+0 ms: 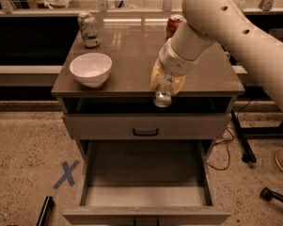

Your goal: Pick redbull can from middle drawer and place on counter

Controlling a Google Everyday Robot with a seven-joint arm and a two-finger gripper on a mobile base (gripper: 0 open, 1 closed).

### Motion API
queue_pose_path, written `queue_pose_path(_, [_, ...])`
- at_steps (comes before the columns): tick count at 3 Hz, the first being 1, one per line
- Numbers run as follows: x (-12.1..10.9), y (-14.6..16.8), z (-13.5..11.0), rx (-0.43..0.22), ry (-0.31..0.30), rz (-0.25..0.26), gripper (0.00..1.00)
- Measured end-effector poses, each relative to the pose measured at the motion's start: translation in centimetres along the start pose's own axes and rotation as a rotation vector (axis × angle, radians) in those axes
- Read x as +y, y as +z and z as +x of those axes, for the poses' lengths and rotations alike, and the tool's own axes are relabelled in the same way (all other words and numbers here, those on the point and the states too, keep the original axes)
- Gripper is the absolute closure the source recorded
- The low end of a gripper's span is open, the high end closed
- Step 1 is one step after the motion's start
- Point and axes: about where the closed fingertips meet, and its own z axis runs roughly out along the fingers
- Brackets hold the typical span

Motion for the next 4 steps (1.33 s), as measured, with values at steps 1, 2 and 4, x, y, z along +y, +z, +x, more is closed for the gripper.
queue_pose_path(1, [0.0, 0.0, 0.0, 0.0, 0.0, 0.0, 1.0])
queue_pose_path(2, [0.0, 0.0, 0.0, 0.0, 0.0, 0.0, 1.0])
queue_pose_path(4, [0.0, -0.01, 0.0, 0.0, 0.0, 0.0, 0.54])
